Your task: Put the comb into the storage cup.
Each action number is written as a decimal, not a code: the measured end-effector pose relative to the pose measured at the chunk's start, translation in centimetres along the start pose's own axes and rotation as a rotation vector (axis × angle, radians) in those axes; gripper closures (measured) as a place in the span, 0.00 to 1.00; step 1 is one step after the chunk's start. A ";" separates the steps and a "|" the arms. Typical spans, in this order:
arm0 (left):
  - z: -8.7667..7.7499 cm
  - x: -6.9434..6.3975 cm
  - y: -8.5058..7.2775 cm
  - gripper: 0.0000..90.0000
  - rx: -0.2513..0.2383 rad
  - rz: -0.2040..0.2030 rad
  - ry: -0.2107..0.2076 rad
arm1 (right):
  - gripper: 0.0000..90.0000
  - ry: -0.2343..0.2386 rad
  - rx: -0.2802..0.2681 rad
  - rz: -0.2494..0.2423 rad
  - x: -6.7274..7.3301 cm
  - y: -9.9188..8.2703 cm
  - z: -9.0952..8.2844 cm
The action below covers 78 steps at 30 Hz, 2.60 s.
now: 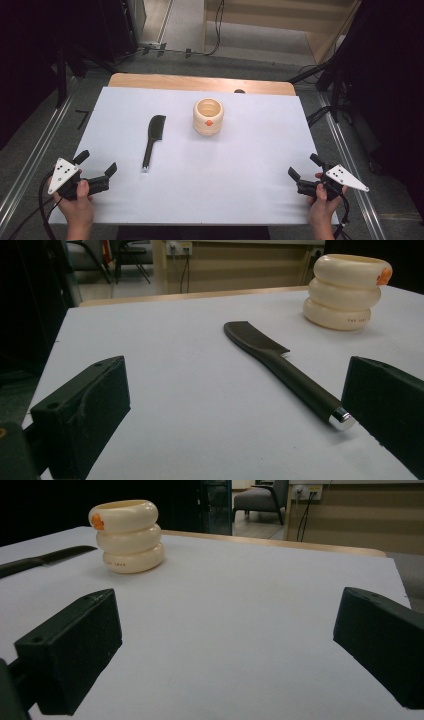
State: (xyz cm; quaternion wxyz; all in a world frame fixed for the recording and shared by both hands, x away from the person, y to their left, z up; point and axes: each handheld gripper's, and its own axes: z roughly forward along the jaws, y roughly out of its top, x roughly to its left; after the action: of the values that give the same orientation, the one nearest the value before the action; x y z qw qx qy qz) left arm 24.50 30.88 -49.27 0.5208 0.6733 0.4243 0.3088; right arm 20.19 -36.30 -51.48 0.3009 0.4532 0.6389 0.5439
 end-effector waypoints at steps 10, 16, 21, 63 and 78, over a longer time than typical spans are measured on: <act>0.3 -2.0 1.2 0.00 0.031 0.049 0.001 | 0.00 0.024 0.012 -0.025 0.2 -0.1 0.2; 0.8 -3.3 2.9 0.03 0.068 0.055 -0.004 | 0.00 0.052 0.000 -0.023 0.1 0.0 0.1; 1.3 -3.6 4.2 0.03 0.090 0.063 -0.025 | 0.00 0.060 0.002 -0.012 0.1 -0.1 0.1; 9.4 -4.8 10.6 0.03 0.344 0.067 -0.016 | 0.00 0.037 0.023 -0.029 0.2 -0.1 0.4; 12.9 -5.5 10.5 0.16 0.543 0.060 0.044 | 0.00 0.030 0.028 -0.035 0.2 -0.1 0.5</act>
State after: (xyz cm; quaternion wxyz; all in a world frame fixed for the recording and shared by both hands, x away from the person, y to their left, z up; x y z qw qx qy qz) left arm 35.72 19.27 -42.46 0.3026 0.7939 0.4823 0.2136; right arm 20.54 -35.86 -51.70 0.2942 0.4379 0.6586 0.5366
